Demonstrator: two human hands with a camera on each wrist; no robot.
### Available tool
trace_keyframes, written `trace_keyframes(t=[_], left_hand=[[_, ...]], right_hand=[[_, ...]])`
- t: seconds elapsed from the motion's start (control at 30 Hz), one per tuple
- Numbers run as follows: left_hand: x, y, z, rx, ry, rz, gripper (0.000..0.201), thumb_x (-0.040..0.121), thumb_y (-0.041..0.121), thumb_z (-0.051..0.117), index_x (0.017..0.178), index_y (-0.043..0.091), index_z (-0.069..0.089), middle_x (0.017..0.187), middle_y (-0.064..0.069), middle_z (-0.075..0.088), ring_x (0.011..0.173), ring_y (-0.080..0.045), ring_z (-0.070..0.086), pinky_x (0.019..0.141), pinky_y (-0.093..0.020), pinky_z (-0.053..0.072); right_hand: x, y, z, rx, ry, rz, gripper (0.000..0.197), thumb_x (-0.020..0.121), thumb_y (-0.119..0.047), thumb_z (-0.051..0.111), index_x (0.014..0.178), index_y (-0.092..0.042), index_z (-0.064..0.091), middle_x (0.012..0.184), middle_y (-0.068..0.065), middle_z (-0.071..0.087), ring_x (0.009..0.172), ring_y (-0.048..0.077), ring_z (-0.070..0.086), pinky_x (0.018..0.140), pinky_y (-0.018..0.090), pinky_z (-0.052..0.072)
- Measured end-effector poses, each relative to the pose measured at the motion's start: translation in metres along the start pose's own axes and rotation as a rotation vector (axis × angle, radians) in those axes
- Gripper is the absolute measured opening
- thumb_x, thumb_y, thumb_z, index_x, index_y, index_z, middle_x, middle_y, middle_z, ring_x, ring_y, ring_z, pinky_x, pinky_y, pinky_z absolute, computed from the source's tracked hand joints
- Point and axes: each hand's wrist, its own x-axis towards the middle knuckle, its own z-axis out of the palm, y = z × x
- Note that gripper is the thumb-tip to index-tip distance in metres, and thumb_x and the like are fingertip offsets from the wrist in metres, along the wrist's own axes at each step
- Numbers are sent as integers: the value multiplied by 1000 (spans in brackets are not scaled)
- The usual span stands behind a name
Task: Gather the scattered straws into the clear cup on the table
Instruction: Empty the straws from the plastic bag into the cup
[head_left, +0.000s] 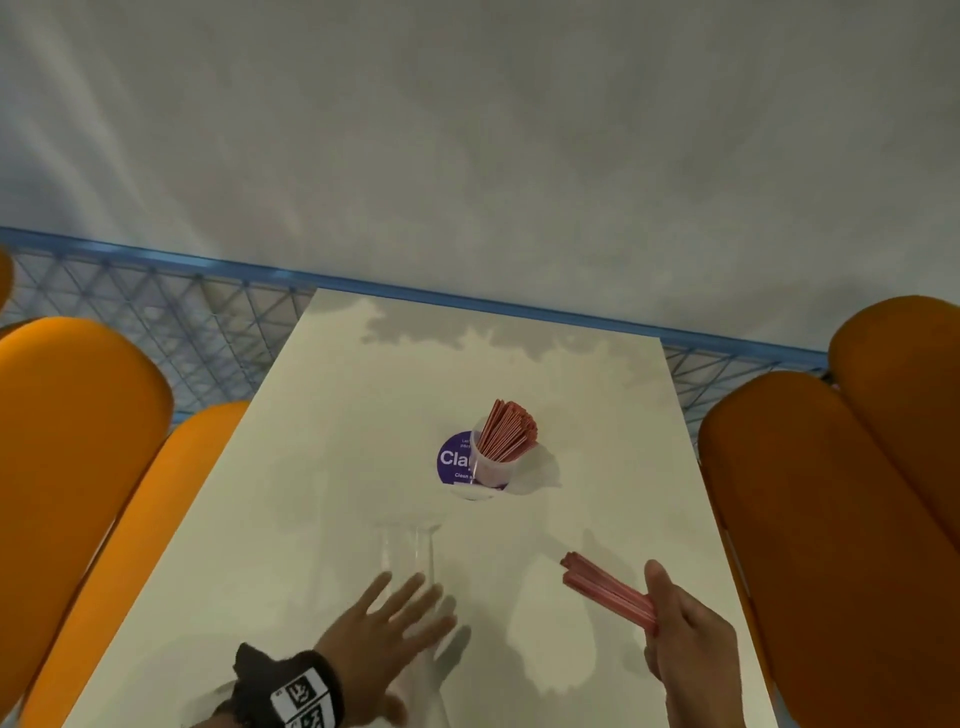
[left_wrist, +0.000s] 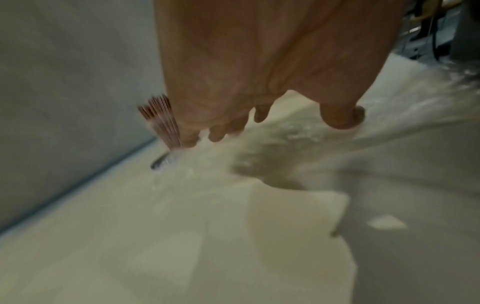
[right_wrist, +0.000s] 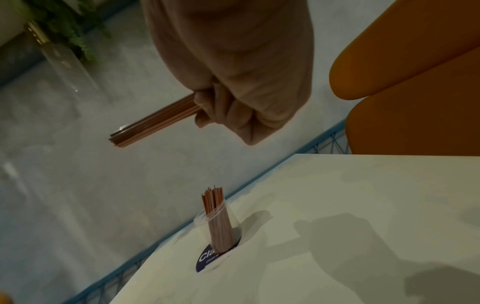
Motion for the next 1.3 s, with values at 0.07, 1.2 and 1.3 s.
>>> trace_keyframes(t=[0.07,1.2,1.3], left_hand=[[10,-2,38,-68,-112,-153,132,43,86,58,152,23,19,151,-7,38,142,-30,29,114,-52,15],[218,-65,-92,-1041,440,-295,96,61,61,72,139,41,20,127,12,43,116,-15,50,97,-49,47],[218,-64,-92,-1029,430,-300,95,61,65,70,138,40,21,126,12,43,114,-15,51,95,-49,48]], right_hand=[[5,2,4,-49,-16,-64,56,91,-40,57,52,0,57,39,6,42,43,22,43,51,30,38],[208,-114,171,-568,-224,-496,26,100,-23,41,81,-14,56,91,1,65,85,19,58,70,28,40],[207,-112,177,-679,-317,-566,32,100,-35,38,88,-16,60,93,0,64,87,20,59,73,28,43]])
